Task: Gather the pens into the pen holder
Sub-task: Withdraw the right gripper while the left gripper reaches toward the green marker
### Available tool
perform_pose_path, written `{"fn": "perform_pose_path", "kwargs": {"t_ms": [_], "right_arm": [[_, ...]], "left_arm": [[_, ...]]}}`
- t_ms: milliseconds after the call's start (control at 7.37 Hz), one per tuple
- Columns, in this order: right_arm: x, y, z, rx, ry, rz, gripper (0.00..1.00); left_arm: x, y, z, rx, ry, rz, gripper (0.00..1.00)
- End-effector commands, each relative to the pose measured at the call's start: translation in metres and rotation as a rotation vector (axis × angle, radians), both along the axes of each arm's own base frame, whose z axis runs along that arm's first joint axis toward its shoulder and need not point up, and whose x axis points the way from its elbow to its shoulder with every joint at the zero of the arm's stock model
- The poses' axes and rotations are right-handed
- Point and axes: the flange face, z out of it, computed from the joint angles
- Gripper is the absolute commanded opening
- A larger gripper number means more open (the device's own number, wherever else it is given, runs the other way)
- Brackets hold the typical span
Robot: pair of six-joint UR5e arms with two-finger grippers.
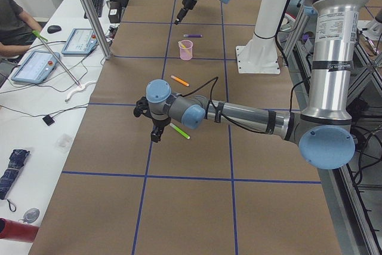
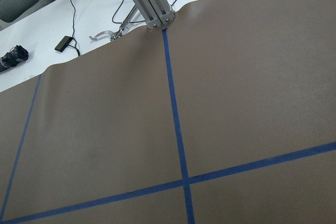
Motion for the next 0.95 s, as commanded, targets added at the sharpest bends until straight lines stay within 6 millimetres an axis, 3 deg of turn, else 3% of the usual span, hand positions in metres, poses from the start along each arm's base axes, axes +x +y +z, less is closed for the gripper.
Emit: {"fn": "perform_pose_path", "kwargs": {"t_ms": [0, 271, 407, 543, 679, 814], "right_arm": [[0.102, -0.044, 0.065, -0.089, 0.026, -0.143, 1.00], [0.177, -0.055, 0.136, -0.107, 0.073, -0.247, 1.00], [0.202, -0.059, 0.174, -0.133, 0.073, -0.310, 1.00], [0.224, -0.062, 0.216, -0.162, 0.077, -0.349, 1.00], [0.235, -0.054, 0.244, -0.135, 0.104, -0.393, 1.00], [0.235, -0.054, 0.252, -0.137, 0.112, -0.402, 1.00]], "left_arm": [[0.043, -0.001, -0.014, 0.043, -0.011, 0.054, 0.93], [0.109, 0.014, -0.011, 0.075, -0.079, 0.153, 0.91], [0.148, 0.030, -0.006, 0.070, -0.083, 0.230, 0.89], [0.173, 0.042, -0.003, 0.056, -0.091, 0.283, 0.89], [0.183, 0.046, -0.001, 0.102, -0.104, 0.332, 0.92], [0.180, 0.044, 0.005, 0.154, -0.130, 0.362, 0.93]]}}
